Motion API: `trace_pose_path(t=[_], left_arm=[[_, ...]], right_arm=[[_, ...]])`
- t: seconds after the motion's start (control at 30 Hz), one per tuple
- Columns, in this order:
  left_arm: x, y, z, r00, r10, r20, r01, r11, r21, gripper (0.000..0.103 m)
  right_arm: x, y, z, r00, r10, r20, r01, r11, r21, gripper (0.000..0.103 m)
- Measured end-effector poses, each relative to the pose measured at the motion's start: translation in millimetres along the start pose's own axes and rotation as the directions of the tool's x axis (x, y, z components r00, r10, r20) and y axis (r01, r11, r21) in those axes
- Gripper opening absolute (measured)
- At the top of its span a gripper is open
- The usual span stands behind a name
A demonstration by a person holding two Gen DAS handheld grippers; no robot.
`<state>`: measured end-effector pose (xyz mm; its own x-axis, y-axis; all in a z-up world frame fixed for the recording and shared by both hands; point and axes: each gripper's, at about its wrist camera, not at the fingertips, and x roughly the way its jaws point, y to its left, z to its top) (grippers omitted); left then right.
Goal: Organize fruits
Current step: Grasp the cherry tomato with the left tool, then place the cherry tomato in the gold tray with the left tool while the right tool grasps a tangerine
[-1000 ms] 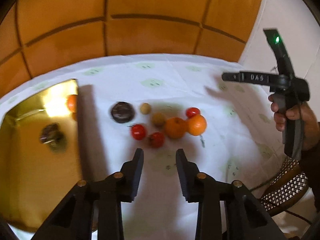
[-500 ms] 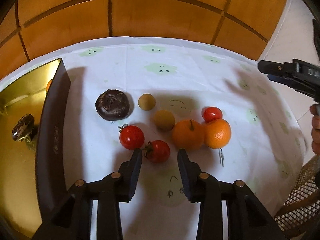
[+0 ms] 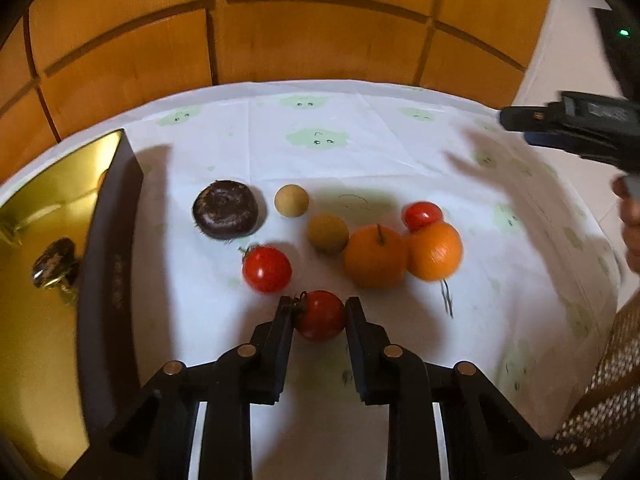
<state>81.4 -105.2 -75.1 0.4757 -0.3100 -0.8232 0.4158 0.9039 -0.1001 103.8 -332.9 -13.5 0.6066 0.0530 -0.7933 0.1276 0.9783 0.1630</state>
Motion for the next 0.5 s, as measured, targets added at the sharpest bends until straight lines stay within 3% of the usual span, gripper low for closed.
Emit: trace_pose_path(t=[0.23, 0.3, 0.5], left_arm=[[-8, 2, -33, 1.000, 0.009, 0.026, -0.010, 0.999, 0.043, 0.026], [-8, 1, -35, 0.999, 0.009, 0.034, -0.010, 0.999, 0.038, 0.026], [-8, 3, -37, 0.999, -0.003, 0.043, 0.003, 1.000, 0.014, 0.026]], right_arm=[[12, -3, -5, 0.993, 0.083, -0.078, -0.078, 0.995, 0.063, 0.055], [16, 0, -8, 0.985, 0.134, -0.108, -0.126, 0.989, 0.082, 0.050], [39, 20, -15, 0.943, 0.250, -0.219, -0.235, 0.968, 0.093, 0.050]])
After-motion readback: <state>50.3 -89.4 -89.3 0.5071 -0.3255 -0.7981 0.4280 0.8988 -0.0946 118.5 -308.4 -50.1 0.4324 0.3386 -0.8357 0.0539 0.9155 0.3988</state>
